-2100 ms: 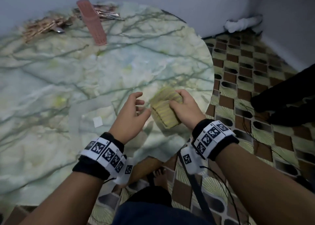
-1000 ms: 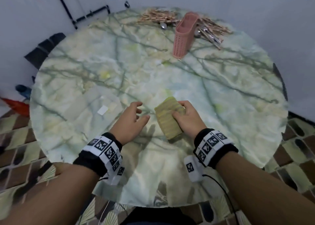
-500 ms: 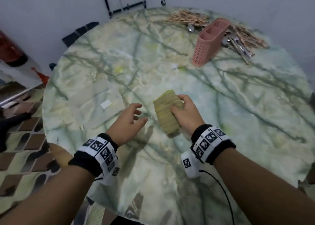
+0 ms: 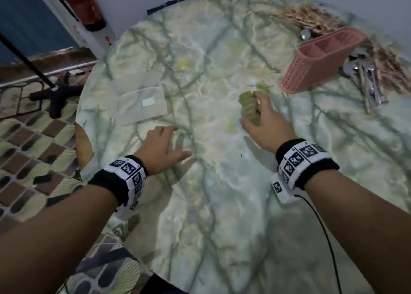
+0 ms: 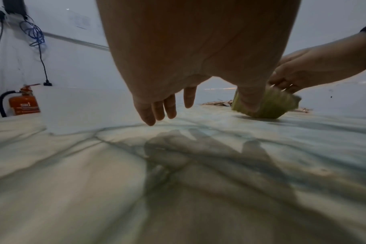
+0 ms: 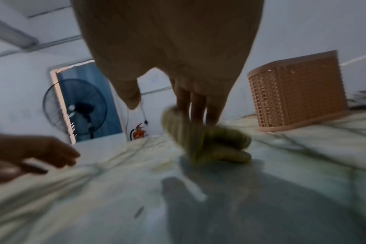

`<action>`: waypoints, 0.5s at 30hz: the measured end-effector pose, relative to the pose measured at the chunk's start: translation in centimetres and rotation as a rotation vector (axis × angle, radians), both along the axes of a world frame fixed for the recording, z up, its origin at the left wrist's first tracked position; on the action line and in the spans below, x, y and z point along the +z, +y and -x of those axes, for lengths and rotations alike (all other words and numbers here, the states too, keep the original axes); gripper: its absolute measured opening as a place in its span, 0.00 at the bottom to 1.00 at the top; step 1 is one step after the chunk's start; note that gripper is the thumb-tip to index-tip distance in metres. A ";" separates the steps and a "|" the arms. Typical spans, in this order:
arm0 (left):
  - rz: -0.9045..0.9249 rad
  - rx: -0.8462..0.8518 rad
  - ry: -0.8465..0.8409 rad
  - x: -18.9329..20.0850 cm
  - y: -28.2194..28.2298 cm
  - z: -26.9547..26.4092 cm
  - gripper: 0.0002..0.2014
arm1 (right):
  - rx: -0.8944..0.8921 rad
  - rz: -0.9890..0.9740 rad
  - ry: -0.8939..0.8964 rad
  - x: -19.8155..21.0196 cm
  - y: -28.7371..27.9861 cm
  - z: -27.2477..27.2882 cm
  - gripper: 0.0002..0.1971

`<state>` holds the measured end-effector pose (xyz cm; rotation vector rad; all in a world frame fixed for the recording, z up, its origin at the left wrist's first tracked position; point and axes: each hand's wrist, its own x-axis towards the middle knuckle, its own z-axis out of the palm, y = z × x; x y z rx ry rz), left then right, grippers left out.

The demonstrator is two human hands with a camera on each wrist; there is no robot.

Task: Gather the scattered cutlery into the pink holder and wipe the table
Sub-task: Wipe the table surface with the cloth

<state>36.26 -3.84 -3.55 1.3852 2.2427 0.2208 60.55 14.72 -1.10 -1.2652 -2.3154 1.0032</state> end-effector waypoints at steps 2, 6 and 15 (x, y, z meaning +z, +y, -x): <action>0.021 -0.006 0.047 -0.2 -0.4 0.3 0.50 | 0.148 0.000 -0.130 -1.3 0.5 0.2 0.34; 0.075 -0.043 0.133 -0.8 -2.3 0.9 0.59 | 0.238 -0.140 -0.314 -3.5 2.5 0.7 0.31; 0.226 -0.113 0.217 -1.9 -3.1 0.3 0.75 | 0.331 -0.082 -0.697 -6.7 0.7 2.4 0.33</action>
